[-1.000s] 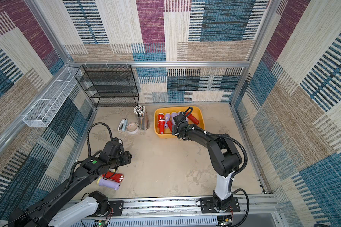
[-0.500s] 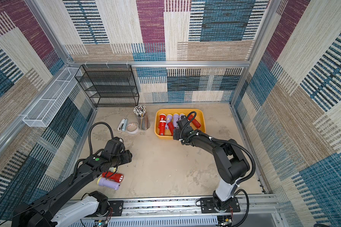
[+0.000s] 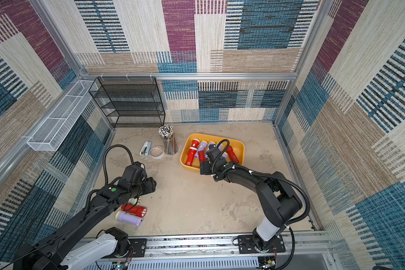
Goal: Put the flashlights into the storage boxes
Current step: Adjust the storage box at the center of the board, then move the storage box to the center of the board.
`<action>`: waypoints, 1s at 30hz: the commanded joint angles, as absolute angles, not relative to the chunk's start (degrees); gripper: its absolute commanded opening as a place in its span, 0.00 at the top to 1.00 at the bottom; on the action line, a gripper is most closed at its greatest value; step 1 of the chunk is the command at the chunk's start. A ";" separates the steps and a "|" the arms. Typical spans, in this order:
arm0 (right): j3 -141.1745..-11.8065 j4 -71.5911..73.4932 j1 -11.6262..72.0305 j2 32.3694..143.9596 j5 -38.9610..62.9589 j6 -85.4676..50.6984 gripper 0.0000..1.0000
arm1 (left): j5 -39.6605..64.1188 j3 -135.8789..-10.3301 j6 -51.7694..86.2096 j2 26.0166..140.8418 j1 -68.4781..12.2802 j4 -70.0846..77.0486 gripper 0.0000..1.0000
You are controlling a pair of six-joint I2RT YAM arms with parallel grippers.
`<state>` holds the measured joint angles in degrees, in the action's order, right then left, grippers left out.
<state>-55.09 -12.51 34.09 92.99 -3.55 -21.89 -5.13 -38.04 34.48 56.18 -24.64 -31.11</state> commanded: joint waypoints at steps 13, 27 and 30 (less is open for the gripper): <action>-74.49 -20.13 42.86 104.98 -1.24 -21.27 0.24 | -6.59 -38.16 32.18 53.19 -23.23 -33.94 0.37; -84.36 -22.41 44.43 115.21 2.46 -20.75 0.54 | -2.31 -37.35 31.90 51.15 -18.13 -33.58 0.30; -84.29 -21.60 45.16 115.80 5.04 -21.00 0.64 | -1.80 -37.24 31.90 51.15 -17.67 -33.31 0.30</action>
